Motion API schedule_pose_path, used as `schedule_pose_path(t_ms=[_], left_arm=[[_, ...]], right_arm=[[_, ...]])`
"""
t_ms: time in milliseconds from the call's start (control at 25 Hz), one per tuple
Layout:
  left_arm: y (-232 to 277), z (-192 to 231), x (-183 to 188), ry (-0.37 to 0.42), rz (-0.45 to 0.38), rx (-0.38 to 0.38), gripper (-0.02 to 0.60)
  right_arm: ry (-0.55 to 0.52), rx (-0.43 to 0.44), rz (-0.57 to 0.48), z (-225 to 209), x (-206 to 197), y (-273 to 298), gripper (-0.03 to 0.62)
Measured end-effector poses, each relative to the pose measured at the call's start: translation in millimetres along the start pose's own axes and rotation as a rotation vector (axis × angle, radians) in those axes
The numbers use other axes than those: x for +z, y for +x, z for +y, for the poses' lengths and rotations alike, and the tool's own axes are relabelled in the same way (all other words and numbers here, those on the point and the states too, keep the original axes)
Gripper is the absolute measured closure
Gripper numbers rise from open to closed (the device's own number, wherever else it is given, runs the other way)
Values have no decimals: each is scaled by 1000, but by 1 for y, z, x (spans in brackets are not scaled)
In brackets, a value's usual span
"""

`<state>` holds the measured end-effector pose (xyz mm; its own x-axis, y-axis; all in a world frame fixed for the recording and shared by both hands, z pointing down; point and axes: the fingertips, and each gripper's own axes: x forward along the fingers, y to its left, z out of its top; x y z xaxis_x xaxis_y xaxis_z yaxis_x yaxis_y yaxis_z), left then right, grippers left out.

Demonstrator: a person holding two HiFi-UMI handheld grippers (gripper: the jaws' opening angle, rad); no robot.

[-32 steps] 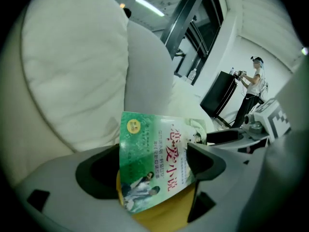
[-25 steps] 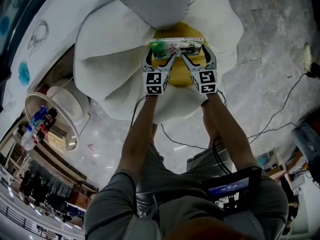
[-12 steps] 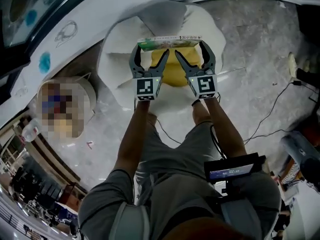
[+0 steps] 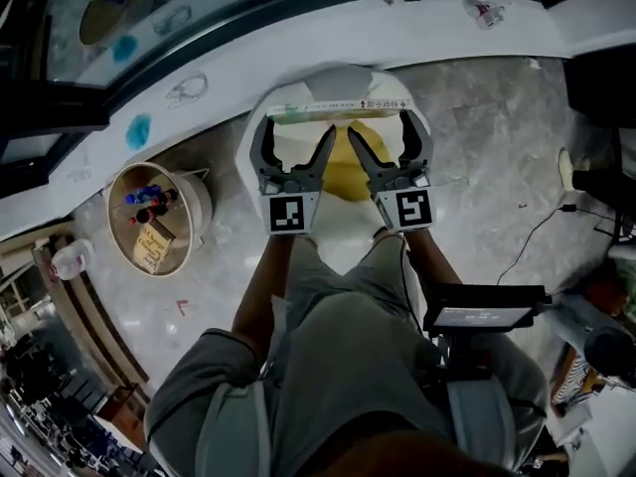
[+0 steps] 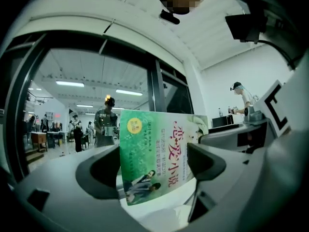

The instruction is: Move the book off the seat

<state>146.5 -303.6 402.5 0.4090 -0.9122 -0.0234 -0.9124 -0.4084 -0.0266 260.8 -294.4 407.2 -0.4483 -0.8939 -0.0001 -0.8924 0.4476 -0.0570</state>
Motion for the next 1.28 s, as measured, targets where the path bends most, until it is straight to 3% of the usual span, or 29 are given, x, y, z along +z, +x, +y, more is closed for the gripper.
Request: schedule_pose_path(t_ms=[120, 200, 600, 800, 880, 1040, 1280], left_arm=[[-20, -3, 56, 9, -21, 29, 160], [-35, -6, 77, 12, -22, 59, 160], [-86, -2, 95, 34, -8, 177, 160], [-116, -20, 96, 89, 11, 338, 160], [-137, -29, 97, 106, 12, 451, 160], [-192, -38, 84, 74, 93, 689, 160], [-269, -30, 95, 66, 120, 823, 160]], right_arm=[[-49, -11, -7, 8, 50, -12, 214], [-24, -10, -2, 17, 69, -17, 214], [12, 62, 7, 55, 79, -41, 214], [-14, 233, -14, 64, 80, -51, 214], [-12, 345, -10, 74, 74, -57, 214], [18, 566, 34, 112, 59, -69, 214], [42, 703, 87, 181, 60, -92, 214]])
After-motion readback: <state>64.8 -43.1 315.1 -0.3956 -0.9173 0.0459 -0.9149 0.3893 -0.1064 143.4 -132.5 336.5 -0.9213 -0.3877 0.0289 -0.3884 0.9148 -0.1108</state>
